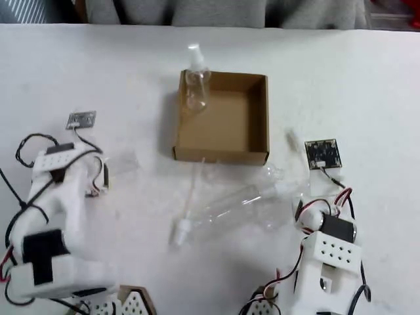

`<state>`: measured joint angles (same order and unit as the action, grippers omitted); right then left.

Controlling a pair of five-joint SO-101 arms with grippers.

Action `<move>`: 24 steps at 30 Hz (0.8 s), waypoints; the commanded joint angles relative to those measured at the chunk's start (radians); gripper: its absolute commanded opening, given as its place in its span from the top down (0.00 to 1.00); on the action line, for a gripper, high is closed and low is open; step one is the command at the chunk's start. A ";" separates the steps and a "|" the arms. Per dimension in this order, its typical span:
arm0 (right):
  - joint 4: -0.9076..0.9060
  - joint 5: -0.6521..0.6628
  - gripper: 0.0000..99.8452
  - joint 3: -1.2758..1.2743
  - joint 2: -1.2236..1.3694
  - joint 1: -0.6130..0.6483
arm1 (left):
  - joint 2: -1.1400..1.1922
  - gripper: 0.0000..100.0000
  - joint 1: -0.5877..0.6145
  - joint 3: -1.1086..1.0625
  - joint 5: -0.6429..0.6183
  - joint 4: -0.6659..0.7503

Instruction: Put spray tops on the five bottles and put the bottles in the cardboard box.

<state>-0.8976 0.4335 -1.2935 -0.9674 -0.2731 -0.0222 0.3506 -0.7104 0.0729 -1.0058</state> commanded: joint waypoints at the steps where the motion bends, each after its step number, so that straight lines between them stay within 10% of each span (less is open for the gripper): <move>1: -0.004 0.012 0.93 -0.003 0.010 -0.005 | 0.130 0.98 0.028 0.209 -0.009 -0.066; 24: -0.002 0.014 0.93 -0.003 0.010 -0.005 | 0.475 0.98 -0.004 0.856 -0.361 -0.279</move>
<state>-0.8976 0.4335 -1.2935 -0.9674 -0.2731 0.4672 0.3659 0.0491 -0.2463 -1.2160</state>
